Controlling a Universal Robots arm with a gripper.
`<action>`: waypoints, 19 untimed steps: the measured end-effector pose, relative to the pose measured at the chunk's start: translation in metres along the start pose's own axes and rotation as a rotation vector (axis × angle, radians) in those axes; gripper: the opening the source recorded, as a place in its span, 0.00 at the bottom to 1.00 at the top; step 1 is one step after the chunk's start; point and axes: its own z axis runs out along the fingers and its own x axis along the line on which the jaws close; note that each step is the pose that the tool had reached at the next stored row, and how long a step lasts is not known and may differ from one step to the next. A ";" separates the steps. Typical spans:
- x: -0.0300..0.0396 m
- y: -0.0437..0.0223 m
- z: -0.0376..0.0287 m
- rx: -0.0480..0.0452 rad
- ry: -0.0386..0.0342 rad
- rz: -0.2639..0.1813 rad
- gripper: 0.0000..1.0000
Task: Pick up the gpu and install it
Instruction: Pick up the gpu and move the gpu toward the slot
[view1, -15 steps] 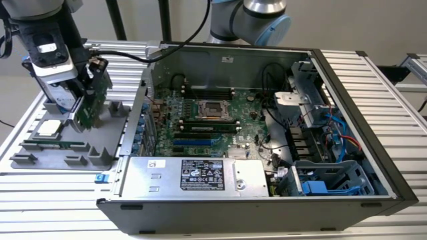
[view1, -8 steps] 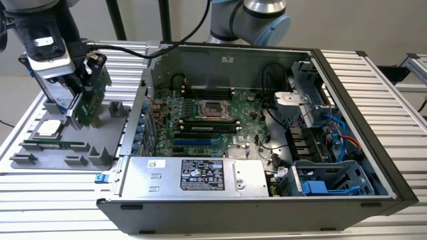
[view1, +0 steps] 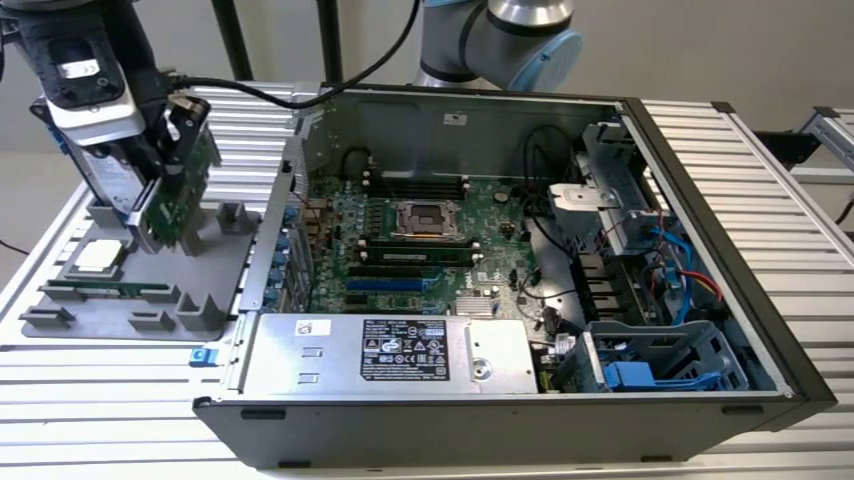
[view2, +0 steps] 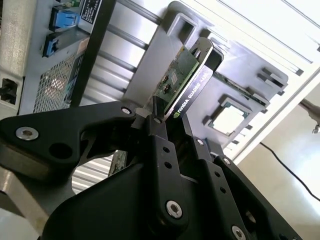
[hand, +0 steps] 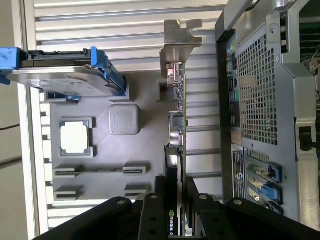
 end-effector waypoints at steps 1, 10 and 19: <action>0.0000 0.0000 -0.0011 0.0000 0.0000 0.000 0.00; 0.0000 0.0006 -0.0125 0.0000 0.0000 0.000 0.00; 0.0000 0.0012 -0.0261 0.0000 -0.0001 0.000 0.00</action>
